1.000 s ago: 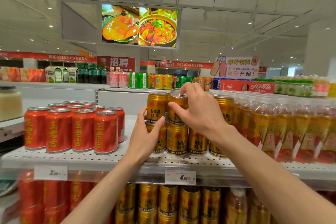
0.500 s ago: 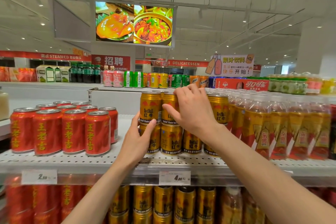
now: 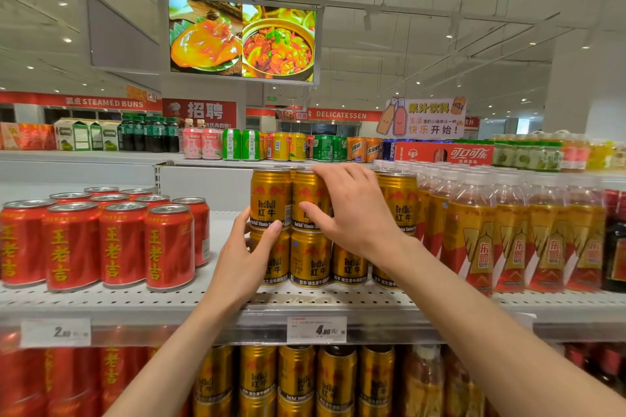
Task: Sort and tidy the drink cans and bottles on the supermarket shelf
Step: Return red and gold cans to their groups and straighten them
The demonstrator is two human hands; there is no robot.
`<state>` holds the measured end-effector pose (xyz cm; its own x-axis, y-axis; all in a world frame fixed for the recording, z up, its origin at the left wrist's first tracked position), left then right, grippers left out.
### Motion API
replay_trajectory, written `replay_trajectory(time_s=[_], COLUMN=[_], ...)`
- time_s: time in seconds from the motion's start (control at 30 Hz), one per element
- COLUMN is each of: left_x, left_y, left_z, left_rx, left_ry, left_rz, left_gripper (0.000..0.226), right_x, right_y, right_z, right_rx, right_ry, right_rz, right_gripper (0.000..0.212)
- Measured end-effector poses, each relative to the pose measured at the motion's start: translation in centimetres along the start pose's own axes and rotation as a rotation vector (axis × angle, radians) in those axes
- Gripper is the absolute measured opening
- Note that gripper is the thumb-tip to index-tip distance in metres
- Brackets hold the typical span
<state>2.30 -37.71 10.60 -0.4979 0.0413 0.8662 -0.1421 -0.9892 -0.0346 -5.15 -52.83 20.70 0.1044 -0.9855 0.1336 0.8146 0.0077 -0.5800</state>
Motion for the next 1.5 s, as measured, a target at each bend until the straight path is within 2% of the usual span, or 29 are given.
replay_trajectory(time_s=[0.17, 0.33, 0.47, 0.67, 0.87, 1.1, 1.23, 1.4, 1.5], left_x=[0.3, 0.3, -0.3, -0.5, -0.1, 0.2, 0.5, 1.6, 2.5], left_y=[0.2, 0.8, 0.8, 1.0, 1.2, 0.8, 0.5, -0.1, -0.4], left_z=[-0.2, -0.2, 0.4, 0.5, 0.2, 0.2, 0.0, -2.1, -4.1], left_rx=[-0.023, -0.035, -0.013, 0.012, 0.019, 0.053, 0.093, 0.14, 0.184], left_ry=[-0.004, 0.011, -0.003, 0.011, 0.034, 0.041, 0.048, 0.069, 0.166], left_rz=[-0.001, 0.079, 0.152, 0.172, 0.19, 0.247, 0.34, 0.48, 0.633], left_gripper=[0.06, 0.094, 0.109, 0.104, 0.099, 0.115, 0.105, 0.075, 0.07], right_x=[2.2, 4.0, 4.0, 4.9, 4.8, 4.8, 4.7, 4.4, 4.1], right_y=[-1.1, -0.6, -0.6, -0.8, -1.0, -0.6, -0.7, 0.0, 0.6], right_z=[-1.4, -2.5, -2.3, -2.3, -2.7, -3.4, -4.2, -6.3, -7.8], right_rx=[0.044, 0.035, 0.062, 0.047, 0.022, 0.038, 0.058, 0.03, 0.015], right_ry=[0.031, 0.031, 0.018, 0.014, -0.012, 0.005, 0.027, 0.035, 0.034], right_rz=[-0.012, -0.115, -0.092, 0.009, -0.008, -0.146, -0.167, -0.078, -0.001], right_gripper=[0.067, 0.065, 0.063, 0.062, 0.064, 0.069, 0.074, 0.066, 0.061])
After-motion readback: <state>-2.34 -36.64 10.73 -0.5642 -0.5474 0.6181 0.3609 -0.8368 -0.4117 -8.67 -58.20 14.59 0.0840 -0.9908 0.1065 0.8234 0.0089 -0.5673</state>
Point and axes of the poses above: each hand's wrist, its own z-axis towards the middle knuckle, its own y-axis out of the palm, x = y × z, the point moved 8 cm from there along z, towards the middle knuckle, and after that the axes turned 6 degrees about -z, right-handed, at the moved point
